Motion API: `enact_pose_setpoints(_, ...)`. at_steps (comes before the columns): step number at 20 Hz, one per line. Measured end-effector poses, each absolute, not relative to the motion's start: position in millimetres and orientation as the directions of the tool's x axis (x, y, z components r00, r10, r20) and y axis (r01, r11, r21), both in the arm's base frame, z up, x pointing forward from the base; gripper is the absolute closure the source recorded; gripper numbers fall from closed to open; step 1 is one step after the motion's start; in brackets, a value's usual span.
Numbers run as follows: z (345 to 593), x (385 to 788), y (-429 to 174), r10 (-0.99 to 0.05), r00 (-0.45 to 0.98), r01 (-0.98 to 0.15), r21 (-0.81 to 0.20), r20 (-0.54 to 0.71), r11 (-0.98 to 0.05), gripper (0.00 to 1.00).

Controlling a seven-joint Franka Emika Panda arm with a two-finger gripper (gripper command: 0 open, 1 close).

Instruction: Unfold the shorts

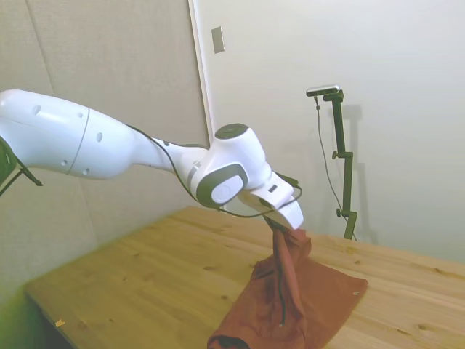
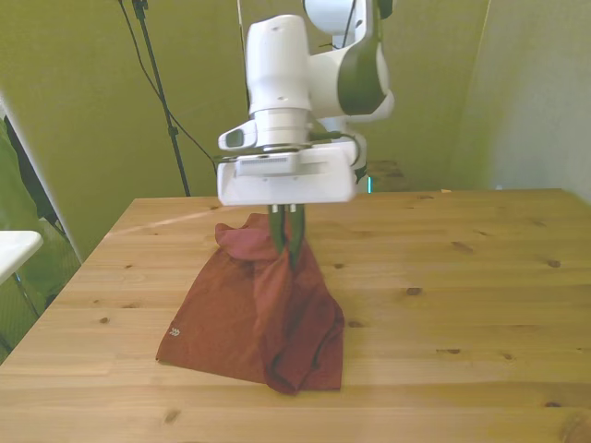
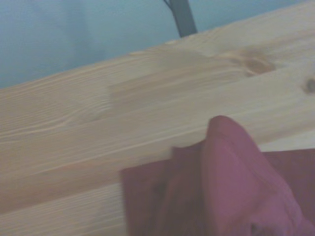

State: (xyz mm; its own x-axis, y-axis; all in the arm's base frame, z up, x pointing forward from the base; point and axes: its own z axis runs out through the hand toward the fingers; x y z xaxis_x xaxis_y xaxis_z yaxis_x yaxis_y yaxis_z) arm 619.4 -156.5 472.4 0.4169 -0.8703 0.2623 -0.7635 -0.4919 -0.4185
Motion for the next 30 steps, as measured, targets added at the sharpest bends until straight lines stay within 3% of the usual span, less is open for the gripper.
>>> enact_pose_setpoints(4, 489.2, 621.5, -58.4, -0.816, 0.476, -0.723, -0.382, 0.328, -0.576, 1.0)
enact_pose_setpoints(7, 473.6, 624.1, 10.1, -0.762, 0.528, -0.698, -0.318, 0.376, -0.641, 1.0)
enact_pose_setpoints(8, 462.4, 625.6, 27.8, -0.745, 0.546, -0.693, -0.294, 0.383, -0.659, 0.0)
enact_pose_setpoints(13, 408.6, 652.1, 63.9, -0.705, 0.606, -0.68, -0.221, 0.368, -0.699, 0.0)
enact_pose_setpoints(17, 394.1, 669.9, 75.8, -0.681, 0.639, -0.666, -0.186, 0.358, -0.722, 0.0)
enact_pose_setpoints(23, 408.2, 676.6, 85.7, -0.654, 0.68, -0.638, -0.172, 0.33, -0.75, 0.0)
enact_pose_setpoints(30, 468.7, 632.7, -0.7, -0.666, 0.678, -0.659, -0.144, 0.311, -0.738, 0.0)
